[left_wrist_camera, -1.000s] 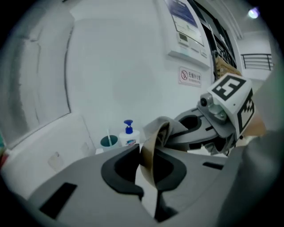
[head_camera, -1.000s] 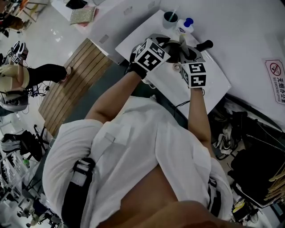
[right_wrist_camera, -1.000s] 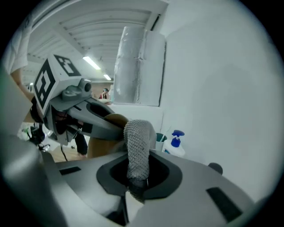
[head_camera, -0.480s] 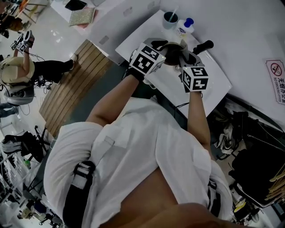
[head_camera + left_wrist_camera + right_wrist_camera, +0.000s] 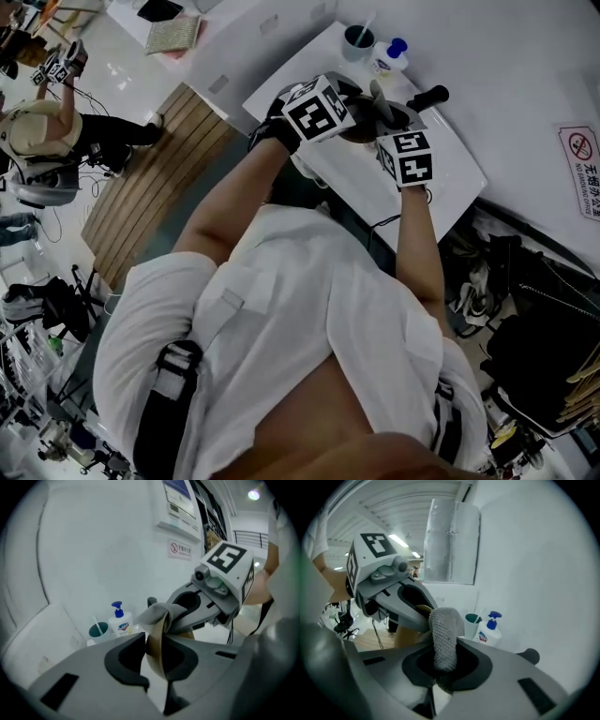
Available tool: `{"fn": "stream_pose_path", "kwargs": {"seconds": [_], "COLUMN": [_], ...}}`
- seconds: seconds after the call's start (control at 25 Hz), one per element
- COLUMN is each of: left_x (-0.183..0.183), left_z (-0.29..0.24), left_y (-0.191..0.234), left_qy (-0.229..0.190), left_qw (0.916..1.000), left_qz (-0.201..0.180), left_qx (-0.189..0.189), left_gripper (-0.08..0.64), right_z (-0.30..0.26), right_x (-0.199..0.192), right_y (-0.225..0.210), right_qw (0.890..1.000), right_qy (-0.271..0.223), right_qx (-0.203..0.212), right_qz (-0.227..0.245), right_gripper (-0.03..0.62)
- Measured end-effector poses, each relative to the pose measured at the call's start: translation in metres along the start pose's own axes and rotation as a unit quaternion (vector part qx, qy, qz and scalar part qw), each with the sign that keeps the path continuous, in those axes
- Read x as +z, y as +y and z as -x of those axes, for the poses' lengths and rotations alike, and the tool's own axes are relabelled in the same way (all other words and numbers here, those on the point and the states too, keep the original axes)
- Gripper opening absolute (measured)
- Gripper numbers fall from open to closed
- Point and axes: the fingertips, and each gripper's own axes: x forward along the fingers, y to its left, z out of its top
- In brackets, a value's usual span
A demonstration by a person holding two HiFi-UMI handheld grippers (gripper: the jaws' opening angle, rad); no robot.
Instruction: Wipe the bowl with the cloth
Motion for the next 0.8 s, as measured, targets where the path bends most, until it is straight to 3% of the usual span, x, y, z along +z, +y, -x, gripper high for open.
{"fn": "stream_pose_path", "kwargs": {"seconds": [0.12, 0.16, 0.28, 0.4, 0.48, 0.6, 0.8], "left_x": [0.003, 0.002, -0.001, 0.001, 0.001, -0.001, -0.015], "left_z": [0.001, 0.002, 0.003, -0.002, -0.004, -0.005, -0.005], "left_y": [0.003, 0.007, 0.008, -0.001, -0.003, 0.001, 0.005], "left_qy": [-0.048, -0.055, -0.083, -0.116, -0.124, -0.105, -0.006], "left_qw": [0.9965, 0.9947, 0.9854, 0.9696, 0.9627, 0.9638, 0.9867], "left_qz": [0.068, 0.084, 0.140, 0.211, 0.237, 0.238, 0.148], "left_qx": [0.009, 0.023, 0.051, 0.044, 0.044, 0.057, 0.066], "left_gripper": [0.202, 0.212, 0.211, 0.170, 0.136, 0.098, 0.083], "right_z": [0.007, 0.010, 0.021, 0.028, 0.030, 0.028, 0.020], "right_x": [-0.001, -0.001, 0.002, 0.005, 0.006, 0.006, -0.001], "right_y": [-0.021, -0.031, -0.056, -0.064, -0.063, -0.060, -0.049], "right_qw": [0.996, 0.992, 0.979, 0.964, 0.957, 0.955, 0.975], "right_qy": [-0.024, -0.033, -0.069, -0.104, -0.118, -0.119, -0.074], "right_qx": [-0.040, -0.056, -0.104, -0.128, -0.136, -0.133, -0.121], "right_qz": [-0.081, -0.104, -0.163, -0.207, -0.226, -0.236, -0.172], "right_gripper": [0.049, 0.049, 0.049, 0.049, 0.049, 0.049, 0.052]}}
